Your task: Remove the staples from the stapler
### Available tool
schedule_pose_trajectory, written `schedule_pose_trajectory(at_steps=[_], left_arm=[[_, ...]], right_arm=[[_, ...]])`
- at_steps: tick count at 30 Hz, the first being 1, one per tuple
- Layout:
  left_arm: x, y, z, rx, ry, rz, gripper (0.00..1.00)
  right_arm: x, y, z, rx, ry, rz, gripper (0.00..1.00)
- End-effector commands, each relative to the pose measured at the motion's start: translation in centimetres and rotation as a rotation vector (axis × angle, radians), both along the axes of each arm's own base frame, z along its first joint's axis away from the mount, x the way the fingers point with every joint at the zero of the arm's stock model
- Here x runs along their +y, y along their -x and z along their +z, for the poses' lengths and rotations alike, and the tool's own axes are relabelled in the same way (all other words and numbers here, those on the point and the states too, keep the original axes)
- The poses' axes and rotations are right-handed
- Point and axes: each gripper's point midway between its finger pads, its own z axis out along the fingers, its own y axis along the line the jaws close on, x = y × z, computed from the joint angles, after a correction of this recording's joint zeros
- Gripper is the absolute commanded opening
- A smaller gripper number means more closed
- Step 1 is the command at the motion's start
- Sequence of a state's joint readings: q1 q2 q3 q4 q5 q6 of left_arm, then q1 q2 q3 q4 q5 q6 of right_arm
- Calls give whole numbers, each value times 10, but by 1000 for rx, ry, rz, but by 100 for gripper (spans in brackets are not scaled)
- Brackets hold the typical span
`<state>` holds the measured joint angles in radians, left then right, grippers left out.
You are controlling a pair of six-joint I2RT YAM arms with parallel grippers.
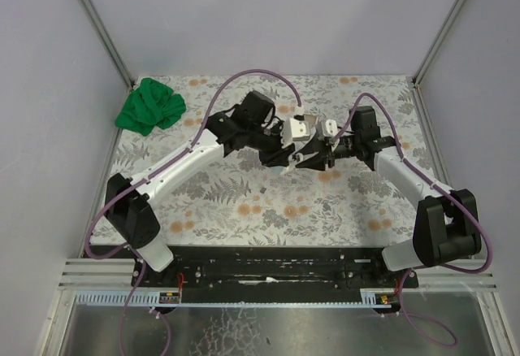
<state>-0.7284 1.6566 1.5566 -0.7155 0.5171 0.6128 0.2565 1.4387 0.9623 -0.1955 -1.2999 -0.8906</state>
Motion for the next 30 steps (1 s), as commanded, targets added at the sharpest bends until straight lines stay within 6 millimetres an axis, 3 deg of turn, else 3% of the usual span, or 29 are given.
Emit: schedule_pose_trajectory(at_steps=[1, 9, 18, 25, 27, 30], left_arm=[[15, -23, 46, 6, 167, 77, 0], [56, -46, 56, 13, 267, 202, 0], [103, -82, 81, 40, 441, 390, 0], [119, -91, 86, 124, 565, 489, 0], [126, -94, 92, 154, 618, 505, 0], [130, -93, 100, 176, 659, 489, 0]], right_arm=[[0, 3, 15, -1, -44, 11, 0], [-13, -17, 38, 115, -111, -81, 0], [-21, -38, 68, 300, -178, -228, 0], [-21, -37, 118, 386, -357, -226, 0], [-21, -35, 119, 418, -379, -215, 0], [-20, -38, 106, 438, -365, -228, 0]])
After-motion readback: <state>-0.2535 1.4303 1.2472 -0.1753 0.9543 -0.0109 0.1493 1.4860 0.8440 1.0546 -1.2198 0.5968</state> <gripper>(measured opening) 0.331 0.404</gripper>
